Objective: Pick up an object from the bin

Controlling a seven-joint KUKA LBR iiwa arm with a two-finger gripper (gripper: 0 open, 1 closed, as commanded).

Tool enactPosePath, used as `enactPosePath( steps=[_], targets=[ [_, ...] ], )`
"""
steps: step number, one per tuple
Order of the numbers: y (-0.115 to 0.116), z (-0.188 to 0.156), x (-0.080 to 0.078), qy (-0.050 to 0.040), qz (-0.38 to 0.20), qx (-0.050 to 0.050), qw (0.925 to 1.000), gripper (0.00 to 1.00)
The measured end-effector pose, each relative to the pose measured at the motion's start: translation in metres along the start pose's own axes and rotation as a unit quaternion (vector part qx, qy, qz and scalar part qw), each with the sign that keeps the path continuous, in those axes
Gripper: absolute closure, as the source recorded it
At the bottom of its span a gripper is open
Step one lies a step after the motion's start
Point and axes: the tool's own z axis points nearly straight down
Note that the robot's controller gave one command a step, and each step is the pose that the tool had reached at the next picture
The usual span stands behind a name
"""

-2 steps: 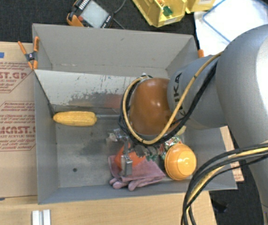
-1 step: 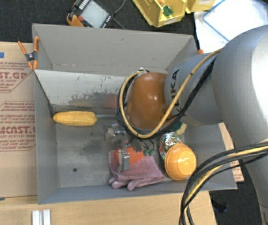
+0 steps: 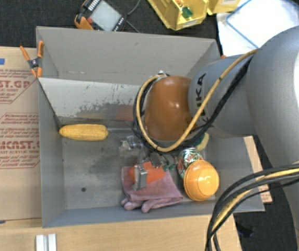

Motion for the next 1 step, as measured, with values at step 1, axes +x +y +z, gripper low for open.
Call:
enactPosePath(
  steps=[1],
  targets=[
    [-0.0592,0.0216,0.0141,-0.0016,0.138,-0.002,0.9904,0.00]
  ],
)
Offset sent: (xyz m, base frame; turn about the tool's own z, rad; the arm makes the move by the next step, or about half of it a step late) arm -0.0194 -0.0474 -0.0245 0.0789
